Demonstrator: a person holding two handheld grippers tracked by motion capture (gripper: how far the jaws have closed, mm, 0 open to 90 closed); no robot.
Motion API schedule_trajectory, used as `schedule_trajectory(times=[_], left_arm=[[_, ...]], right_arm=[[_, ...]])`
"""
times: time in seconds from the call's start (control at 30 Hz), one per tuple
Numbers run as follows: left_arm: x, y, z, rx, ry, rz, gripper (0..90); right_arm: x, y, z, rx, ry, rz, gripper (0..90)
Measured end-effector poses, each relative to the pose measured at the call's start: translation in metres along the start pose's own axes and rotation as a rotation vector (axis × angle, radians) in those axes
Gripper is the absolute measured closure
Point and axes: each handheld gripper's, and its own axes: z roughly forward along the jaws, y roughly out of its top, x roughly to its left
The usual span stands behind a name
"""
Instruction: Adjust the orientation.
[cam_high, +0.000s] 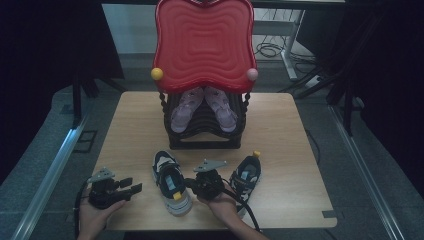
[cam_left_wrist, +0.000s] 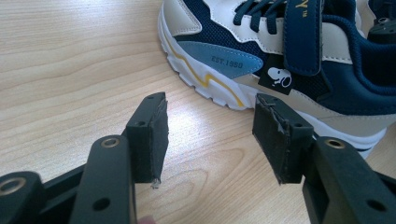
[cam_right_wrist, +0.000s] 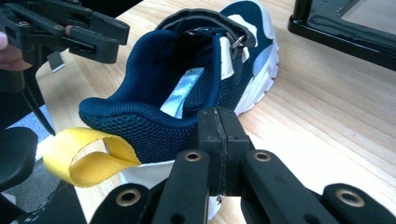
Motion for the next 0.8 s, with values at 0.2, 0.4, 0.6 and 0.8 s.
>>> schedule_trajectory(times=[0.2, 0.4, 0.6, 0.8], left_arm=[[0.001, 0.000, 0.000, 0.000, 0.002, -0.002, 45.5], [0.002, -0.001, -0.001, -0.002, 0.004, -0.007, 45.5], [0.003, -0.001, -0.002, -0.004, 0.007, -0.008, 45.6], [0.005, -0.001, -0.002, -0.002, 0.008, -0.011, 45.5]], right_arm=[[0.009, -0.001, 0.004, 0.007, 0.037, -0.008, 89.1], [0.020, -0.003, 0.012, -0.001, 0.068, -0.028, 89.1], [0.029, -0.006, 0.019, -0.012, 0.096, -0.043, 89.1], [0.030, -0.008, 0.021, -0.025, 0.104, -0.039, 89.1]])
